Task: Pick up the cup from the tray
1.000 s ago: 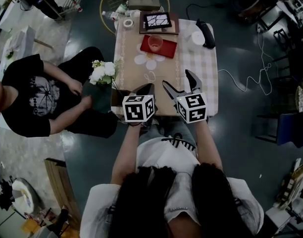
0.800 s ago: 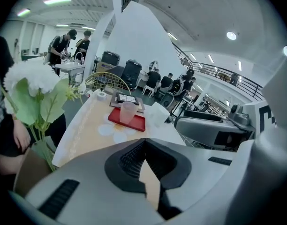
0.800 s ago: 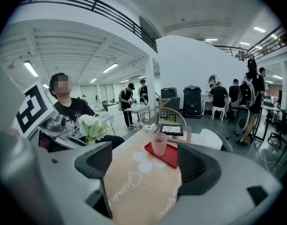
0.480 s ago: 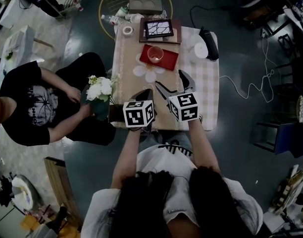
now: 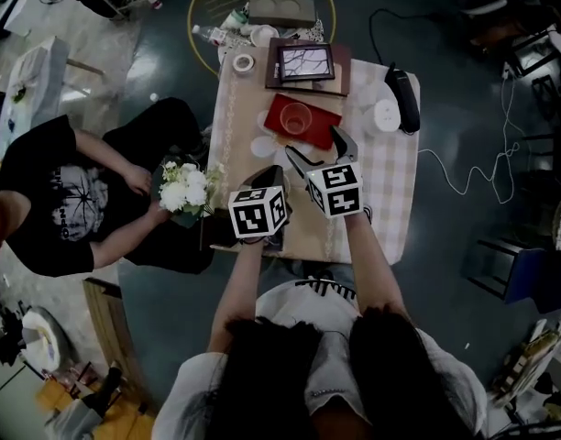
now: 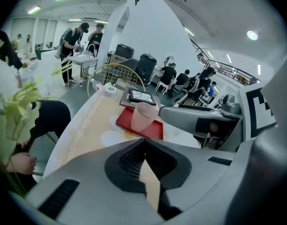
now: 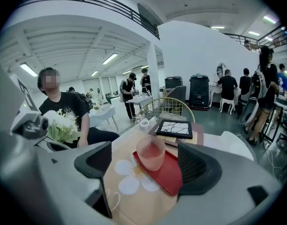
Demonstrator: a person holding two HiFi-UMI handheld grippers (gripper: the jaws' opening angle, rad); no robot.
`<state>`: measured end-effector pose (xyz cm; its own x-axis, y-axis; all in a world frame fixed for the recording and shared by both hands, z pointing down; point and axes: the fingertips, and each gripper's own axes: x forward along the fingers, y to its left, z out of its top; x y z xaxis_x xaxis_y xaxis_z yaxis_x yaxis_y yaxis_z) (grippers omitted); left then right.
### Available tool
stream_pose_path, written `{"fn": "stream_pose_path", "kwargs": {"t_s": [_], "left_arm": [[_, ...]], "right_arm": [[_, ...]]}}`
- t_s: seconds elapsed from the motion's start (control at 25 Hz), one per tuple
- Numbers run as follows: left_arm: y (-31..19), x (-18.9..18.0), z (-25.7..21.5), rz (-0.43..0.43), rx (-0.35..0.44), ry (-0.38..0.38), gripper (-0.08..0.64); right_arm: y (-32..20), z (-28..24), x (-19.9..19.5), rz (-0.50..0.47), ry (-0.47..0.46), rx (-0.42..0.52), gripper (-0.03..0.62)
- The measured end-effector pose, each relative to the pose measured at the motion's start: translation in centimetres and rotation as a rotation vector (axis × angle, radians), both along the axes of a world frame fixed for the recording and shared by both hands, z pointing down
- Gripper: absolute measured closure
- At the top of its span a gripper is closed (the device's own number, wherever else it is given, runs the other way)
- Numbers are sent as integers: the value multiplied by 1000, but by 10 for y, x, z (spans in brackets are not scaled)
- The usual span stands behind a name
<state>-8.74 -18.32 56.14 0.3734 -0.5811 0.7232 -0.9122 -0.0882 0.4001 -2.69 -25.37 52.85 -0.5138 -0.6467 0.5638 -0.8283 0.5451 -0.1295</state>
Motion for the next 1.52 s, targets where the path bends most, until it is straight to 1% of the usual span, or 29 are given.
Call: {"fn": "stream_pose_path", "kwargs": {"t_s": [0.36,0.48,0.64,0.8,1.04,1.24,1.4,1.52], "left_arm": [[-21,-10,24,-75,-58,-3,555],[-27,-14,30,-93,-64,-4,555],[-30,-14,40,-94,-82,-19,555],[-31,-17,47,-100,-96,-17,555],[-38,-25,51,-119,-103,-18,555],[-39,-23,51,-91,-101,-19,555],[-39,-27,47,-107,-94,-6,555],[-38,-34,47,-122,-93,-13,555]], "right_arm": [[-30,42,-16,-67,86,-84,170],[-38,54,-27,-88,103,-107,170],[-49,66,-37,-108,130,-121,170],[-59,76,-39,-101,147,-133,170],[-58,95,-37,-127,201,-211,172],[-58,97,-37,-128,225,-201,189],[-57,96,-35,-115,222,-189,190],[-56,89,-35,-113,205,-181,190]]}}
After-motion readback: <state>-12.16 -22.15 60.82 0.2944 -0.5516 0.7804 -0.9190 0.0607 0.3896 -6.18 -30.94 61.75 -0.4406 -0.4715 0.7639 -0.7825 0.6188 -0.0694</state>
